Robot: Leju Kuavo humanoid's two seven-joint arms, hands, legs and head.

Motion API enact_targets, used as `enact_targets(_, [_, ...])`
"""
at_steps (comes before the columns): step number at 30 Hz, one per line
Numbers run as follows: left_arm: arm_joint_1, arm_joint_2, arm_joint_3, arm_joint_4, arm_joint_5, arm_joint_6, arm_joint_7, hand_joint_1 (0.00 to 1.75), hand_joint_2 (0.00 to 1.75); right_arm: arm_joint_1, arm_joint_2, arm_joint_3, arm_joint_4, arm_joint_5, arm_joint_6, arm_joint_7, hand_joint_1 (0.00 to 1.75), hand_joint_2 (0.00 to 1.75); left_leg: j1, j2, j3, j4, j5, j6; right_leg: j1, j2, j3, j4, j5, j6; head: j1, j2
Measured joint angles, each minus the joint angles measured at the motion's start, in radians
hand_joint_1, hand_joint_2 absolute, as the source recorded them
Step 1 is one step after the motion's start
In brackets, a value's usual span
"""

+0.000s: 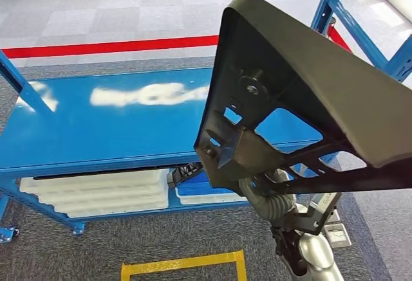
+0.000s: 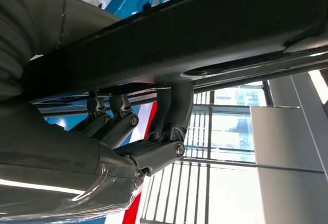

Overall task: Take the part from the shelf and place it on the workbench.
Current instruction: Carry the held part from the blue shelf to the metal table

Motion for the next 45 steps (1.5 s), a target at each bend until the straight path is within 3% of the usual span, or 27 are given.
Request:
enact_targets(2, [0.000,0.000,0.000,0.000,-0.002,0.000,-0.001,0.00,1.75,0.000,-0.001,0.000,0.000,-0.005,0.007,-0.006,1.75,1.75,-0.002,-0.001,-0.012,0.010,0.011,-0.010,0.004,0.002,0.012,-0.033,-0.007,-0.010,-0.001,0.000])
enact_targets(4, [0.002,0.000,0.000,0.000,-0.007,0.001,0.000,0.00,1.75,0.000,-0.003,0.000,0.000,-0.011,0.013,-0.017,1.75,1.75,-0.001,-0.003,-0.019,0.012,0.015,-0.020,0.003,-0.001,-0.001,-0.033,0.005,-0.030,-0.001,0.000])
enact_targets(6, [0.003,0.000,0.000,0.000,-0.013,0.003,0.001,0.00,1.75,0.001,-0.005,0.001,-0.001,-0.015,0.020,-0.030,1.75,1.75,0.004,-0.006,-0.031,0.050,-0.041,-0.033,-0.001,-0.005,-0.022,-0.034,0.024,-0.051,-0.002,0.000])
enact_targets(8, [0.002,0.000,-0.001,0.000,-0.014,0.004,0.002,0.00,1.75,0.003,-0.007,0.002,-0.002,-0.016,0.026,-0.042,1.75,1.75,0.011,-0.007,-0.051,0.153,-0.142,-0.045,-0.001,-0.008,-0.050,-0.034,0.046,-0.058,-0.003,0.000])
enact_targets(9, [0.002,0.000,-0.001,0.000,-0.014,0.005,0.002,0.00,1.75,0.005,-0.008,0.002,-0.002,-0.016,0.029,-0.046,1.75,1.75,0.014,-0.007,-0.058,0.211,-0.176,-0.049,-0.001,-0.009,-0.066,-0.033,0.058,-0.058,-0.003,0.000])
enact_targets(10, [0.002,0.000,-0.001,0.000,-0.014,0.005,0.003,0.00,1.75,0.005,-0.008,0.002,-0.003,-0.016,0.031,-0.050,1.75,1.75,0.016,-0.007,-0.056,0.251,-0.186,-0.051,0.000,-0.010,-0.080,-0.033,0.069,-0.057,-0.003,0.000])
enact_targets(11, [0.002,0.000,-0.001,0.000,-0.015,0.005,0.003,0.00,1.75,0.006,-0.008,0.002,-0.003,-0.016,0.033,-0.052,1.75,1.75,0.017,-0.007,-0.041,0.261,-0.174,-0.052,0.000,-0.011,-0.094,-0.032,0.079,-0.056,-0.003,0.000])
enact_targets(12, [0.002,0.000,-0.001,0.000,-0.015,0.005,0.004,0.00,1.75,0.006,-0.008,0.002,-0.003,-0.016,0.035,-0.055,1.75,1.75,0.017,-0.007,-0.008,0.235,-0.146,-0.051,0.000,-0.012,-0.107,-0.032,0.090,-0.054,-0.003,0.000])
enact_targets(14, [0.000,0.000,-0.001,0.000,-0.015,0.005,0.004,0.00,1.75,0.005,-0.009,0.002,-0.005,-0.014,0.041,-0.060,1.75,1.75,0.014,-0.009,0.098,0.099,-0.101,-0.041,0.001,-0.012,-0.127,-0.032,0.109,-0.049,-0.003,0.000])
enact_targets(16, [-0.004,0.000,-0.002,0.000,-0.015,0.006,0.006,0.00,1.75,0.003,-0.009,0.002,-0.009,-0.006,0.045,-0.068,1.75,1.75,0.009,-0.012,0.187,-0.036,-0.105,-0.027,0.003,-0.012,-0.139,-0.032,0.125,-0.039,-0.003,0.000])
enact_targets(17, [-0.005,0.000,-0.002,0.000,-0.015,0.007,0.007,0.00,1.75,0.002,-0.009,0.002,-0.011,0.001,0.047,-0.071,1.75,1.75,0.005,-0.012,0.204,-0.069,-0.114,-0.022,0.002,-0.013,-0.142,-0.032,0.133,-0.033,-0.003,0.000])
enact_targets(19, [-0.005,0.000,-0.002,0.000,-0.015,0.011,0.012,0.00,1.75,0.001,-0.010,0.004,-0.014,0.014,0.049,-0.074,1.75,1.75,0.004,-0.012,0.199,-0.085,-0.110,-0.012,-0.001,-0.014,-0.149,-0.032,0.146,-0.020,-0.003,0.000])
enact_targets(21, [-0.003,0.000,-0.002,0.000,-0.015,0.016,0.016,0.00,1.75,0.001,-0.013,0.005,-0.016,0.022,0.052,-0.074,1.75,1.75,0.006,-0.013,0.183,-0.090,-0.089,0.001,-0.002,-0.011,-0.166,0.002,0.111,-0.013,-0.003,0.000])
enact_targets(24, [-0.001,-0.001,-0.001,0.000,-0.015,0.020,0.026,0.00,1.75,0.003,-0.019,0.008,-0.015,0.029,0.058,-0.076,1.75,1.75,0.004,-0.019,0.149,-0.087,-0.062,0.011,-0.001,-0.005,-0.219,0.177,-0.008,-0.010,-0.002,0.000])
enact_targets(25, [0.000,-0.001,-0.001,0.000,-0.016,0.022,0.030,0.00,1.75,0.004,-0.021,0.009,-0.014,0.031,0.060,-0.078,1.75,1.75,0.003,-0.024,0.138,-0.083,-0.056,0.011,-0.001,-0.003,-0.224,0.221,-0.030,-0.009,-0.002,0.000])
enact_targets(26, [0.002,-0.002,-0.001,0.000,-0.015,0.025,0.033,0.00,1.75,0.004,-0.023,0.009,-0.014,0.032,0.061,-0.080,1.75,1.75,0.002,-0.029,0.127,-0.078,-0.051,0.010,-0.001,-0.002,-0.211,0.230,-0.033,-0.008,-0.002,0.000])
enact_targets(27, [0.002,-0.002,-0.001,0.000,-0.015,0.028,0.035,0.00,1.75,0.004,-0.024,0.009,-0.014,0.033,0.062,-0.083,1.75,1.75,0.002,-0.036,0.118,-0.071,-0.048,0.008,-0.001,0.001,-0.179,0.198,-0.019,-0.008,-0.002,0.000])
enact_targets(28, [0.002,-0.002,-0.001,0.000,-0.015,0.031,0.038,0.00,1.75,0.003,-0.025,0.009,-0.014,0.034,0.063,-0.085,1.75,1.75,0.002,-0.043,0.109,-0.063,-0.046,0.007,-0.002,0.009,-0.132,0.134,0.005,-0.009,-0.002,0.000])
enact_targets(30, [-0.001,-0.003,-0.001,0.000,-0.016,0.035,0.043,0.00,1.75,0.002,-0.027,0.010,-0.015,0.035,0.065,-0.089,1.75,1.75,0.002,-0.060,0.088,-0.041,-0.047,0.002,-0.004,0.054,-0.053,0.008,0.031,-0.015,-0.002,0.000])
enact_targets(32, [-0.004,-0.004,-0.001,0.000,-0.016,0.037,0.046,0.00,1.75,0.004,-0.029,0.011,-0.016,0.037,0.066,-0.091,1.75,1.75,0.004,-0.080,0.067,-0.024,-0.045,-0.009,-0.003,0.082,-0.033,-0.036,0.029,-0.022,-0.003,0.000])
enact_targets(34, [-0.003,-0.003,-0.001,0.000,-0.017,0.039,0.048,0.00,1.75,0.003,-0.031,0.013,-0.016,0.039,0.067,-0.093,1.75,1.75,0.008,-0.097,0.055,-0.019,-0.041,-0.022,-0.003,0.061,-0.037,-0.038,0.033,-0.030,-0.002,0.000])
enact_targets(36, [-0.002,-0.003,-0.001,0.000,-0.017,0.041,0.050,0.00,1.75,-0.001,-0.031,0.015,-0.017,0.041,0.070,-0.097,1.75,1.75,0.008,-0.076,0.038,0.010,-0.063,-0.035,-0.007,0.033,-0.039,-0.041,0.038,-0.039,-0.004,0.000])
enact_targets(39, [-0.005,-0.002,-0.001,0.000,-0.017,0.041,0.050,0.00,1.75,0.000,-0.032,0.018,-0.017,0.043,0.075,-0.103,1.75,1.75,0.016,-0.031,-0.040,0.179,-0.152,-0.055,-0.009,-0.014,-0.042,-0.042,0.039,-0.043,-0.005,0.000])
enact_targets(40, [-0.004,-0.002,-0.001,0.000,-0.017,0.042,0.051,0.00,1.75,0.000,-0.032,0.019,-0.017,0.044,0.075,-0.103,1.75,1.75,0.019,-0.028,-0.063,0.231,-0.168,-0.060,-0.009,-0.029,-0.044,-0.041,0.039,-0.043,-0.005,0.000])
enact_targets(41, [-0.002,-0.002,-0.001,0.000,-0.017,0.042,0.051,0.00,1.75,0.000,-0.032,0.021,-0.017,0.044,0.076,-0.103,1.75,1.75,0.022,-0.026,-0.069,0.250,-0.166,-0.063,-0.009,-0.043,-0.044,-0.041,0.039,-0.043,-0.005,0.000])
enact_targets(43, [0.000,-0.002,-0.001,0.000,-0.017,0.043,0.052,0.00,1.75,-0.002,-0.032,0.025,-0.017,0.045,0.077,-0.104,1.75,1.75,0.025,-0.014,-0.027,0.172,-0.111,-0.065,-0.009,-0.069,-0.042,-0.041,0.038,-0.042,-0.005,0.000])
enact_targets(45, [-0.001,-0.002,-0.001,0.000,-0.017,0.043,0.052,0.00,1.75,-0.007,-0.032,0.030,-0.017,0.047,0.079,-0.106,1.75,1.75,0.019,0.029,0.039,0.038,-0.055,-0.056,-0.007,-0.089,-0.040,-0.041,0.036,-0.037,-0.005,0.000])
